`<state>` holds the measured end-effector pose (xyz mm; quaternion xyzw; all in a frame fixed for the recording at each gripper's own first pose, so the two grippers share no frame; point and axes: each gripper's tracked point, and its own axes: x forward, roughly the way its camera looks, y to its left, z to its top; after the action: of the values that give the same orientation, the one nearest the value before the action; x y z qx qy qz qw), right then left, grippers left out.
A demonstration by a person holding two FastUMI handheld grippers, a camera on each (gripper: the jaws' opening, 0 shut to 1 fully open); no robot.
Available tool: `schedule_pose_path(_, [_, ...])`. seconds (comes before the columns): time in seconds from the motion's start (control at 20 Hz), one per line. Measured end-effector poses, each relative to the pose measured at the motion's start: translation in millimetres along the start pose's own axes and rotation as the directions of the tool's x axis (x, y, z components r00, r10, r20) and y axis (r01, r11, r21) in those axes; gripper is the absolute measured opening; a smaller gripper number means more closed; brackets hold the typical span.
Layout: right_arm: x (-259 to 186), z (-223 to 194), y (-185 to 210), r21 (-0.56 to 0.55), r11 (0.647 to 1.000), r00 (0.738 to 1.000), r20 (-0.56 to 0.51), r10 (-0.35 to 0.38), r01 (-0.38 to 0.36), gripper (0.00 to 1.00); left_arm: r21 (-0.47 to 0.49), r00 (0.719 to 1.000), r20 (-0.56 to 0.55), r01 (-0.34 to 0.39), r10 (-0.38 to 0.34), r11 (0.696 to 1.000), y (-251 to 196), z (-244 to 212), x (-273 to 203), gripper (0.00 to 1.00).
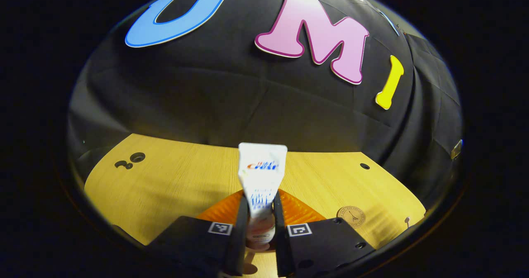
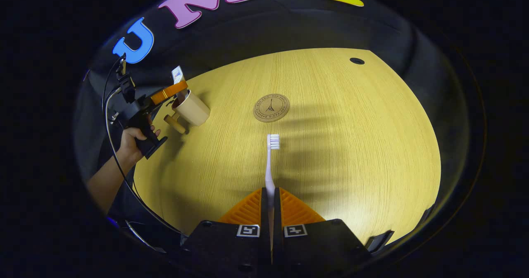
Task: Put the toothbrush and toothpaste on the desktop into the cup, then pick up the cup and place it on the coaster on the desktop.
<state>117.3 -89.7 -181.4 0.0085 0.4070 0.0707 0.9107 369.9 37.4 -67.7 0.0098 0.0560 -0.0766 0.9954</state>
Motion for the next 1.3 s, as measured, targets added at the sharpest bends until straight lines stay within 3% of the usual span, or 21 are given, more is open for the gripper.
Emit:
schedule_pose_path(0.05, [0,5,1,-0.013,1.0,1.0,0.012,0.001,-0.001,0.07,-0.005,1.0,0.002,-0.007,0.007,1.0,1,-1,-8,0.31])
schedule_pose_path(0.15, [2,18,6,-0.037,0.999,0.999,0.04,0.009,-0.008,0.07,-0.019,1.0,0.009,-0.002,0.002,1.0,-2,4,-26,0.66])
schedule_pose_path(0.2, [2,26,9,-0.046,0.999,0.998,0.056,0.016,-0.014,0.07,-0.023,1.0,0.018,-0.015,0.015,1.0,0,6,-34,0.77])
schedule_pose_path(0.35, [2,61,26,-0.062,0.997,0.991,0.123,0.06,-0.053,0.07,-0.034,0.995,0.032,-0.09,0.091,0.995,13,8,-69,0.98])
schedule_pose_path(0.55, [8,115,65,-0.107,0.985,0.965,0.211,0.155,-0.135,0.06,-0.072,0.985,0.036,-0.167,0.17,0.983,20,-5,-129,0.98])
schedule_pose_path(0.8, [19,167,124,-0.176,0.96,0.922,0.285,0.263,-0.219,0.06,-0.157,0.979,-0.007,-0.203,0.205,0.967,13,-35,-194,0.98])
schedule_pose_path(1.05, [36,206,177,-0.199,0.939,0.879,0.339,0.335,-0.281,0.06,-0.188,0.97,-0.069,-0.241,0.232,0.952,12,-69,-228,0.97])
schedule_pose_path(1.3, [58,234,213,-0.19,0.931,0.837,0.409,0.363,-0.311,0.06,-0.268,0.969,-0.064,-0.248,0.239,0.931,11,-73,-241,0.98])
